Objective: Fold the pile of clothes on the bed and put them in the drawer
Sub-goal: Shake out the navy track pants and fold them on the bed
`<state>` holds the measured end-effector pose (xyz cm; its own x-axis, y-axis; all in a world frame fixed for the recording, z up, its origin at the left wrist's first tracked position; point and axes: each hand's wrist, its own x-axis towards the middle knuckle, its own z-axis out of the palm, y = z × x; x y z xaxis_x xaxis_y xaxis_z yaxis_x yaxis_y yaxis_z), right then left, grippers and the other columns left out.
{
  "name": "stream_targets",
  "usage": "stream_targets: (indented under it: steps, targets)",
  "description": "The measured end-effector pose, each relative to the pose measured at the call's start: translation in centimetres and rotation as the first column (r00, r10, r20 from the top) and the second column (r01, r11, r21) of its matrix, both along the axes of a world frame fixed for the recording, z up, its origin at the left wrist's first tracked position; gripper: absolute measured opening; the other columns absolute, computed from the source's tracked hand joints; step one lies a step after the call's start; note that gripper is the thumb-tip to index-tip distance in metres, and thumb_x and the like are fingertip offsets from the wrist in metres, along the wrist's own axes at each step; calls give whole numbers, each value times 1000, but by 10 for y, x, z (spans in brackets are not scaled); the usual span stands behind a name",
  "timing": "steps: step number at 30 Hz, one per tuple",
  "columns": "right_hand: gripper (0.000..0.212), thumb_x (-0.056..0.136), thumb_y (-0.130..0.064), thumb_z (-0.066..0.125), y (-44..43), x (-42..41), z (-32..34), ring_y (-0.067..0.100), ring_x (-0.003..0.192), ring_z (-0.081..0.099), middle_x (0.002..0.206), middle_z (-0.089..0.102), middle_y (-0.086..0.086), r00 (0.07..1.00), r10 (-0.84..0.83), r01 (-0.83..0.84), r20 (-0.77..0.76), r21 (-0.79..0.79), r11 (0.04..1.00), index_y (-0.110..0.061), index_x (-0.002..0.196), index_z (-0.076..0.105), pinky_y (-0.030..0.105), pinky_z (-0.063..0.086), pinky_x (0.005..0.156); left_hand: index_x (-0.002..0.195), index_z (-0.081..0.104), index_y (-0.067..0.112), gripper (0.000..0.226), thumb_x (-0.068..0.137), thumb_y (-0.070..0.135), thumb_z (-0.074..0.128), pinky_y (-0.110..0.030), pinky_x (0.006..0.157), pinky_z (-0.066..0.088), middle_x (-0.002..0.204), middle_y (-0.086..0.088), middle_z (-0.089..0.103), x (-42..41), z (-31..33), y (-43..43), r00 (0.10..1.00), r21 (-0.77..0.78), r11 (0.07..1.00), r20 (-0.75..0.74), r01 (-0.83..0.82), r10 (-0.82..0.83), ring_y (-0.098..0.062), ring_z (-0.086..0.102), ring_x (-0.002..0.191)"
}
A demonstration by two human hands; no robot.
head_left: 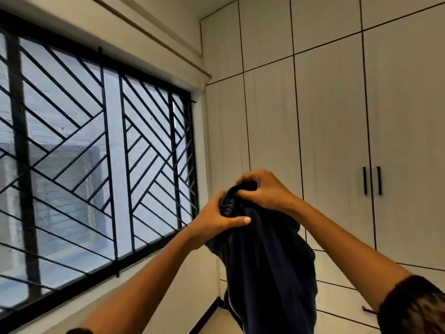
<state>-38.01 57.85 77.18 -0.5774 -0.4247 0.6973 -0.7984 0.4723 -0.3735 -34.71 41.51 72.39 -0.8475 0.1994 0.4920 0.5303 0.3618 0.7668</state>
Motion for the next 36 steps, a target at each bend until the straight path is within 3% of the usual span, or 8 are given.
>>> stream_targets:
  steps: [6,13,18,22,25,29,32,36]
  targets:
    - [24,72,-30,79,25,19,14,13,75,65,78,68,-4,999,-27,29,-36,75,997,-25,93,68,39,55,77,104,62,28,35,73,33,77,-21,76,55,98,7,70,2,1,2,994,-95,993,98,63,-54,-6,67,88]
    - [28,70,-30,81,56,40,24,9,70,66,74,70,-1,999,3,-7,41,102,995,-20,94,69,27,54,71,142,28,30,85,70,48,69,-18,86,50,127,6,51,11,6,16,980,-202,972,179,121,-85,-10,55,112]
    - [24,73,-23,79,66,61,30,2,65,63,71,69,-6,995,63,-75,80,145,987,-16,94,69,14,48,63,106,52,35,34,78,52,63,-23,84,53,111,5,63,20,4,27,912,-234,940,383,250,-147,-12,63,101]
    - [39,63,-42,82,90,67,22,-2,67,58,73,59,-20,985,-171,173,-34,307,936,-27,96,68,19,45,67,87,65,18,30,76,46,70,-25,75,56,88,-1,69,14,11,20,987,-453,890,158,48,28,-14,67,83]
    - [54,61,-51,81,103,70,10,3,77,56,83,58,-14,951,-310,278,-8,459,844,-27,106,65,24,49,74,100,64,8,35,84,40,65,-32,80,57,97,-9,69,21,25,18,991,-584,808,131,83,-7,-21,67,89]
    - [42,60,-46,84,125,67,-11,6,78,67,86,71,-10,923,-291,137,251,494,859,-22,93,71,27,56,75,111,60,10,36,89,39,58,-24,81,52,103,-3,66,30,40,22,1000,-778,627,19,30,-25,-17,62,95]
    - [30,62,-39,85,141,62,-23,7,74,69,82,73,-7,879,-300,83,371,501,862,-24,85,70,22,56,67,100,58,16,24,90,37,58,-8,67,40,82,12,56,31,51,21,986,-835,539,-159,-112,-42,-11,55,82]
    - [24,69,-30,81,165,55,-26,14,74,70,78,72,-2,851,-278,81,446,412,908,-14,83,70,23,56,62,91,53,20,16,92,36,54,-13,59,33,72,9,53,32,66,15,930,-834,462,-364,-303,-48,-12,53,73]
